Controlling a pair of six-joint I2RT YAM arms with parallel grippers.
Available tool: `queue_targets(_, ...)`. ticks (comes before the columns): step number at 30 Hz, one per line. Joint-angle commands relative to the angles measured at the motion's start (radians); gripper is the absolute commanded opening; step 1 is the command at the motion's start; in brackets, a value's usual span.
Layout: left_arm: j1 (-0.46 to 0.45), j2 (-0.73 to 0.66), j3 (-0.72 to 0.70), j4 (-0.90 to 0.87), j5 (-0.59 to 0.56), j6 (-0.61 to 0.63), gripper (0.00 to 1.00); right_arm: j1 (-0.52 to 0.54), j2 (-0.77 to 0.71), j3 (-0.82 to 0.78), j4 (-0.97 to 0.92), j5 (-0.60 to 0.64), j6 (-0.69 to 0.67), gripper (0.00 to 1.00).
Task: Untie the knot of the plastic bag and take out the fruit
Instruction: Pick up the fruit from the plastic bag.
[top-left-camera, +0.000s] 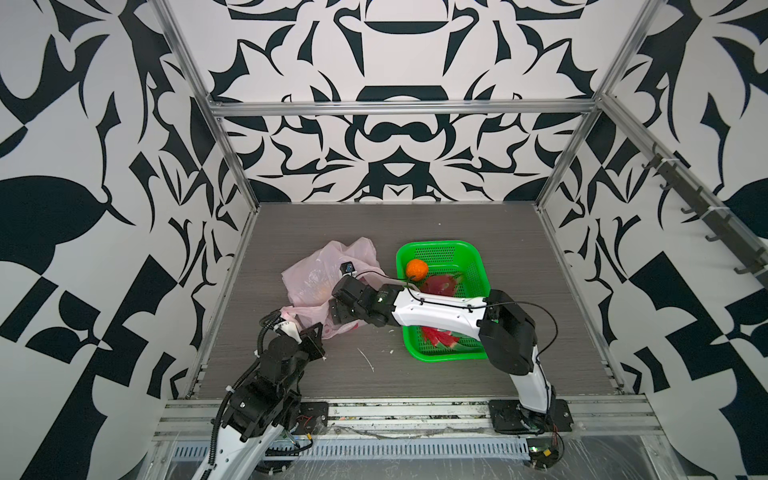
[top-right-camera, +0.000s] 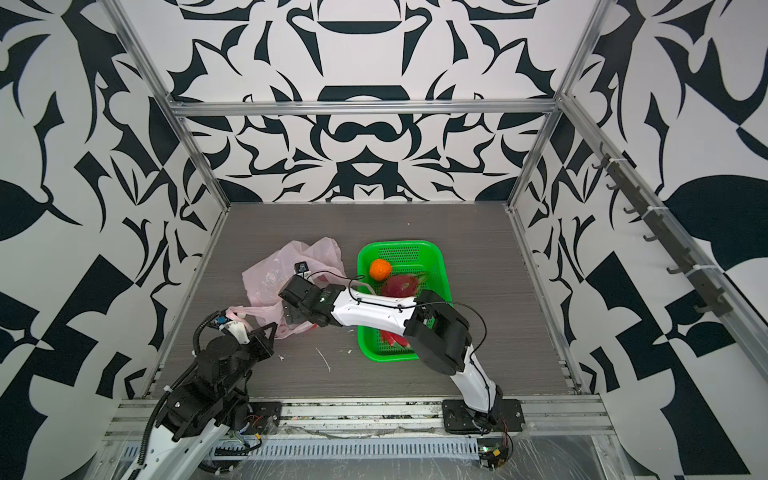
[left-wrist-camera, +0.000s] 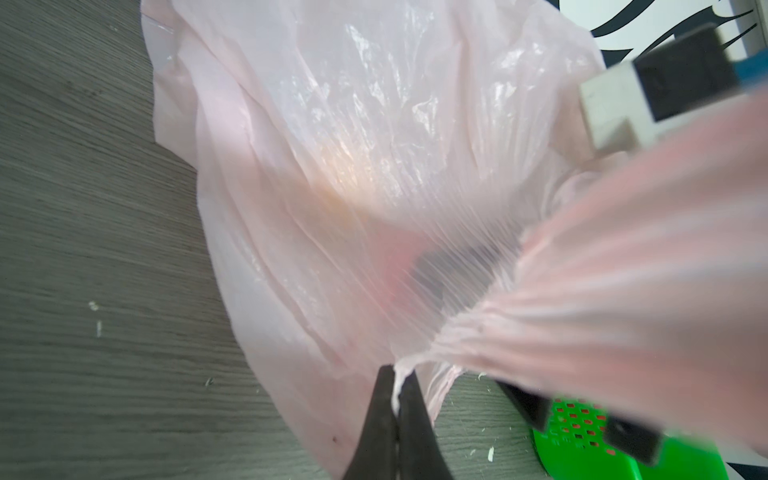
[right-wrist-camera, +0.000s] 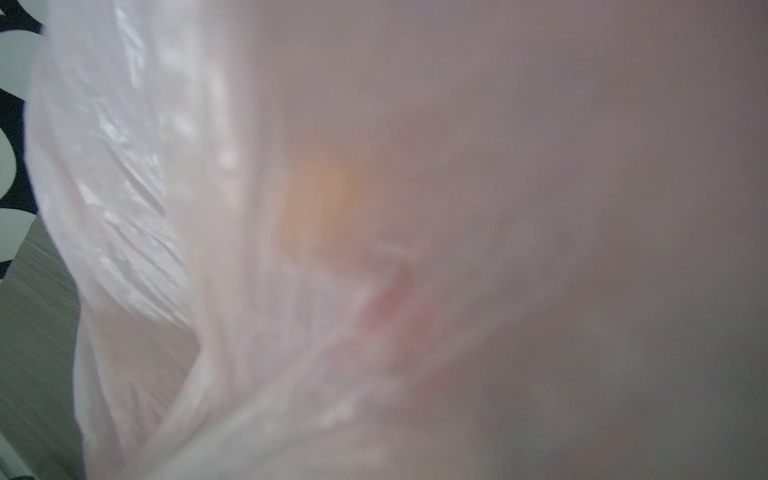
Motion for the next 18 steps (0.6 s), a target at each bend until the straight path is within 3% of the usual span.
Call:
queue_targets(1,-0.002,-0.013,-0.007,-0.001,0.013,-0.003,0.0,-0.011,0.03,0.047,0.018,-0.006,-0.004,0.87)
queue_targets(10,-0.003,-0.013,-0.01,0.005,0.011,-0.007,0.0,-0.02,0.086,0.066,-0.007,-0.015,0.003,0.84)
queue_targets(18,-0.002,-0.013,-0.01,0.004,0.004,-0.009,0.0,-0.027,0.087,0.057,0.006,-0.025,-0.002,0.57)
